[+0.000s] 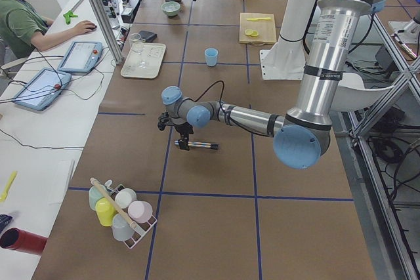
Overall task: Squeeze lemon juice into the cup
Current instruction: 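Raise the right gripper from the cup while the left gripper reaches the rod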
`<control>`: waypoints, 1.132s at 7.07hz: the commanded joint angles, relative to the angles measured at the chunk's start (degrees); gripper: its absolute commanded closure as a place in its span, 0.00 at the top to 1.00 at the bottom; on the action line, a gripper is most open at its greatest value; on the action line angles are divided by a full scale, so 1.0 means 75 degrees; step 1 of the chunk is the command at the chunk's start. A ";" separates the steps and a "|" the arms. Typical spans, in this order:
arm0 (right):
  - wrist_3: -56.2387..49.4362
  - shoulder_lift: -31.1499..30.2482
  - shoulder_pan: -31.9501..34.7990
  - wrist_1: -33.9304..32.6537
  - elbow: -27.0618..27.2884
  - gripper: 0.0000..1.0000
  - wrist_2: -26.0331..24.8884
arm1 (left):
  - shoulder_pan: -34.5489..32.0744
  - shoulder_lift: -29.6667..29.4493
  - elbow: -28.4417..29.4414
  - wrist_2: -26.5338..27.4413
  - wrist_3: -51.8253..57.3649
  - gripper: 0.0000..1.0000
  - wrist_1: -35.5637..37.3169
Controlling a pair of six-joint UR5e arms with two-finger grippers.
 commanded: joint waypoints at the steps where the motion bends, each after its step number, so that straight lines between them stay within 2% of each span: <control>1: -0.0011 0.0002 0.0009 0.0009 -0.0001 1.00 0.0000 | 0.0003 0.0013 0.0065 0.0004 0.0002 1.00 0.0006; 4: -0.0023 0.0002 0.0032 0.0009 0.0011 1.00 0.0000 | 0.0015 -0.0010 0.0136 0.0004 0.0013 1.00 -0.0006; 5: -0.0023 0.0013 0.0044 0.0009 0.0011 1.00 0.0000 | 0.0015 -0.0010 0.0136 0.0004 0.0002 0.84 -0.0006; 7: -0.0023 0.0014 0.0079 0.0009 0.0011 1.00 0.0012 | 0.0015 -0.0022 0.0171 0.0004 0.0060 0.19 -0.0006; 8: -0.0023 0.0014 0.0079 0.0009 0.0011 1.00 0.0012 | 0.0015 -0.0022 0.0125 0.0004 0.0072 0.00 0.0006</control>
